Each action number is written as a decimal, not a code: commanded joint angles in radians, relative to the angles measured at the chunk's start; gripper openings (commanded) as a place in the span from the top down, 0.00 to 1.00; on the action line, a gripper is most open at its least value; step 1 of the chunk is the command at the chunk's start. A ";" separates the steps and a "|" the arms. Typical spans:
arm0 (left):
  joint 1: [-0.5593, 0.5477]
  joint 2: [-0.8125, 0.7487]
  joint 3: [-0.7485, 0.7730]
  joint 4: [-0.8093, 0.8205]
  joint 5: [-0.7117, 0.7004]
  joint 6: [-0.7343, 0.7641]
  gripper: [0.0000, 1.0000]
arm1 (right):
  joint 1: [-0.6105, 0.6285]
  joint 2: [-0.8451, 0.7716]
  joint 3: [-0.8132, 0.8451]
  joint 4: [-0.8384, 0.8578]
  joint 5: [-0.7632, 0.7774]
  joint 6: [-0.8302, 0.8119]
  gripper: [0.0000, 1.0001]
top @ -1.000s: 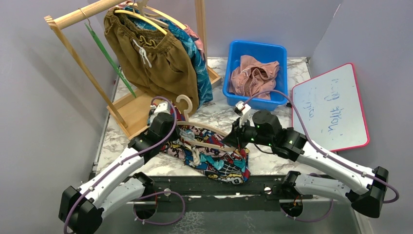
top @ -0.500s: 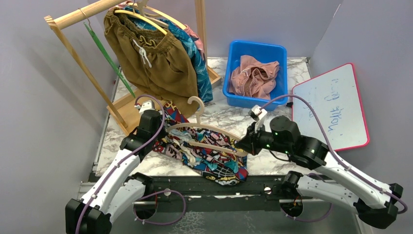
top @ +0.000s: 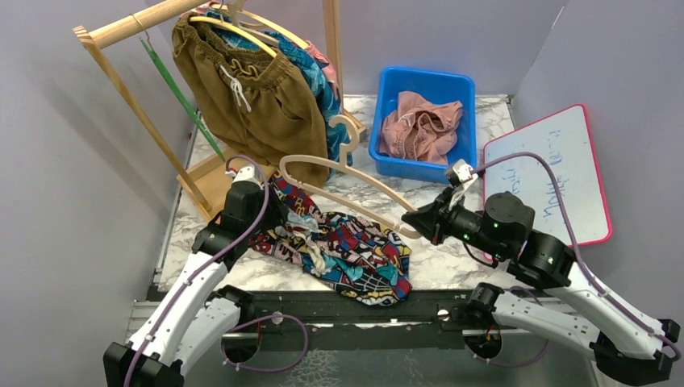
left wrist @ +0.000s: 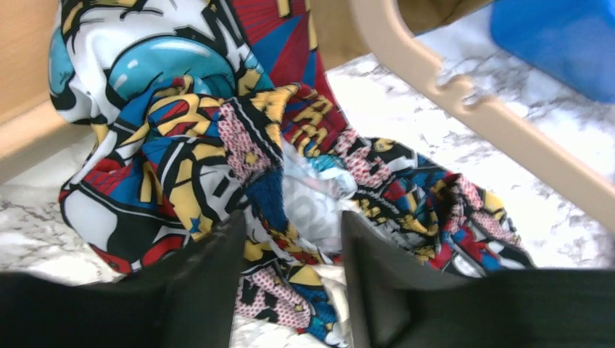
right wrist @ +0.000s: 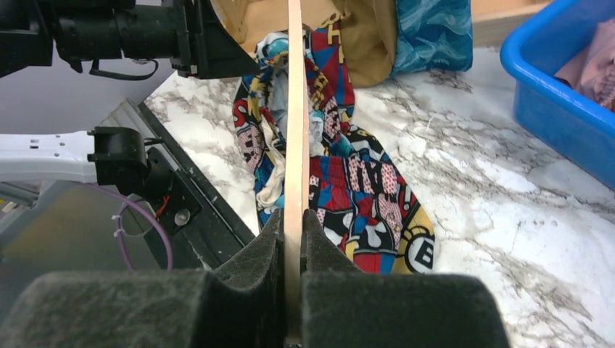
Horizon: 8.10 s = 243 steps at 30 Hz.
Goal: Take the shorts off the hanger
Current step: Remove the shorts from the hanger, then place the hanger on the clothes rod, then pick up the shorts at the center of the board, then place the shorts at the center of the board, then pick up the shorts at the center of the board.
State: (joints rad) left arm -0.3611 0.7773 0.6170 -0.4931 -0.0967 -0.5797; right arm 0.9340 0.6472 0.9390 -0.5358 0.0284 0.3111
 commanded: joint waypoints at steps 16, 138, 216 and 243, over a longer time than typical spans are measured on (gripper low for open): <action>0.004 -0.370 0.024 0.019 0.107 0.177 0.01 | 0.000 0.417 0.229 0.344 -0.122 -0.160 0.99; 0.004 -0.384 -0.051 0.192 0.462 0.261 0.01 | 0.085 1.035 -0.110 0.912 -0.159 -0.499 0.00; 0.005 -0.352 -0.051 0.187 0.467 0.251 0.01 | -0.007 1.045 -0.125 0.313 0.361 0.204 0.00; 0.004 -0.312 -0.049 0.172 0.414 0.247 0.05 | -0.009 0.214 -0.245 0.413 0.763 0.110 0.99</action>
State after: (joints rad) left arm -0.3607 0.4973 0.5640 -0.3298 0.3607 -0.3321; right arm 0.9287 0.9604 0.7094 -0.1780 0.6743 0.4812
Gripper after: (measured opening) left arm 0.951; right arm 0.102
